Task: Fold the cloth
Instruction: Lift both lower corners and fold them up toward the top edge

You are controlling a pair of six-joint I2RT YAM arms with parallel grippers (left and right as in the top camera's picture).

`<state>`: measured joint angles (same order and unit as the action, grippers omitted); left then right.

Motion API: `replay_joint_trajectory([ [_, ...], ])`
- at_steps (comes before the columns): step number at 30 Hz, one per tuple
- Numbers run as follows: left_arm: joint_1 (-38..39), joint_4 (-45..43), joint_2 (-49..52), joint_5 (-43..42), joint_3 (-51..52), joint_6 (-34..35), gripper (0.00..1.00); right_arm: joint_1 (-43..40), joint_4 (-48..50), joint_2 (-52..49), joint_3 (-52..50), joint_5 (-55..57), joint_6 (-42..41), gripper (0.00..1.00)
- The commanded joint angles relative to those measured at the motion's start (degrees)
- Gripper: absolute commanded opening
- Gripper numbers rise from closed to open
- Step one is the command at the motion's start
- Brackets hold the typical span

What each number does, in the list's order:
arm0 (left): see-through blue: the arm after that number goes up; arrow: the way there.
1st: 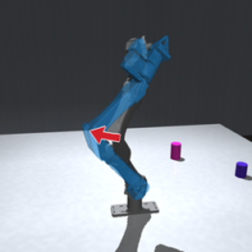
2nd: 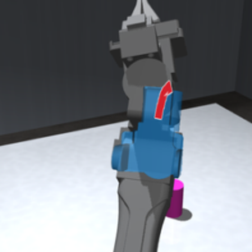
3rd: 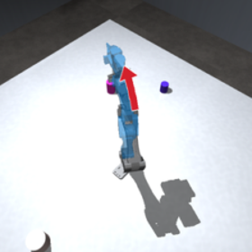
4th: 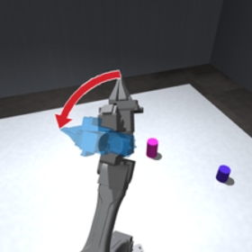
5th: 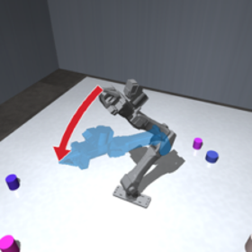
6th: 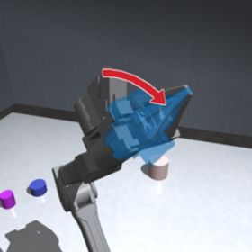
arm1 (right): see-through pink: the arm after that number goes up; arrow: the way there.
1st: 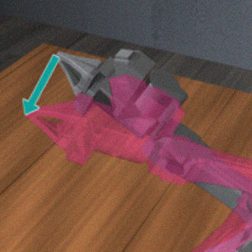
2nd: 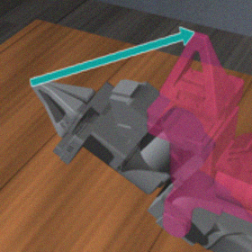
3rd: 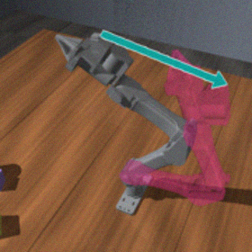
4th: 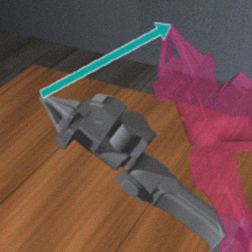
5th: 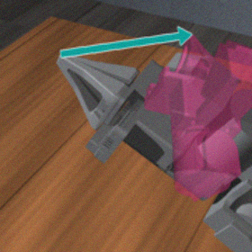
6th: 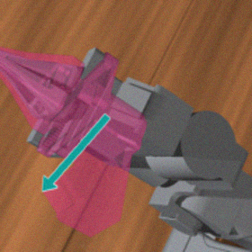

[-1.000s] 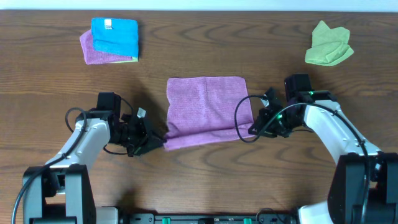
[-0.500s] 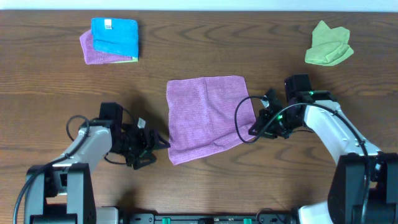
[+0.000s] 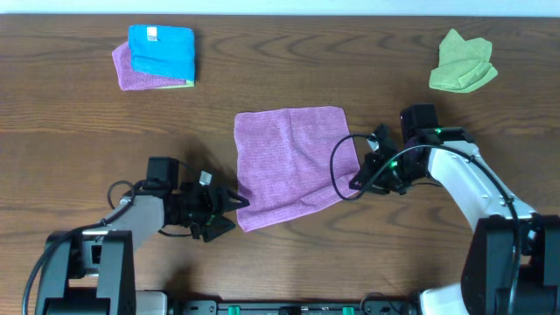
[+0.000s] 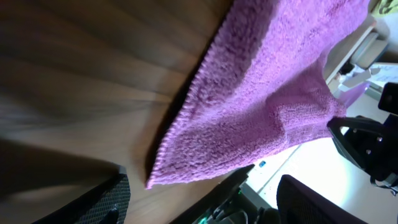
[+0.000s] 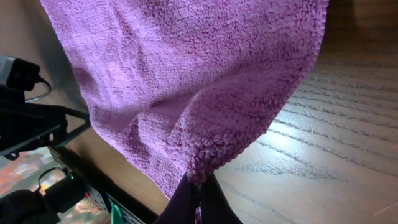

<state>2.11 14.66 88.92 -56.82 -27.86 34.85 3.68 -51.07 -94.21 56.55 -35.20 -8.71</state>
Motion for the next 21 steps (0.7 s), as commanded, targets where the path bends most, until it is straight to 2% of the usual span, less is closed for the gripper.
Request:
replay_joint_trajectory([
  [1, 2.78, -1.25, 0.70, 4.57, 1.62, 3.48, 0.77, 0.42, 0.13, 1.11, 0.76, -1.55, -0.70, 0.01],
  [5, 6.14, -3.21, 0.79, 6.82, 1.62, 6.12, 0.78, 0.42, 0.11, 1.11, 0.76, -1.75, -0.85, 0.01],
  [13, 8.13, -5.79, 4.46, 8.41, 1.62, 6.12, 0.77, 0.42, 0.09, 1.11, 0.76, -2.47, -0.94, 0.01],
  [15, 8.15, -7.76, 6.60, 8.31, 1.62, 6.14, 0.73, 0.42, 0.09, 1.11, 0.76, -2.64, -0.94, 0.01],
  [21, 8.15, -14.34, 10.99, 6.99, 1.62, 6.10, 0.48, 0.42, 0.02, 1.11, 0.76, -2.80, -0.94, 0.01],
])
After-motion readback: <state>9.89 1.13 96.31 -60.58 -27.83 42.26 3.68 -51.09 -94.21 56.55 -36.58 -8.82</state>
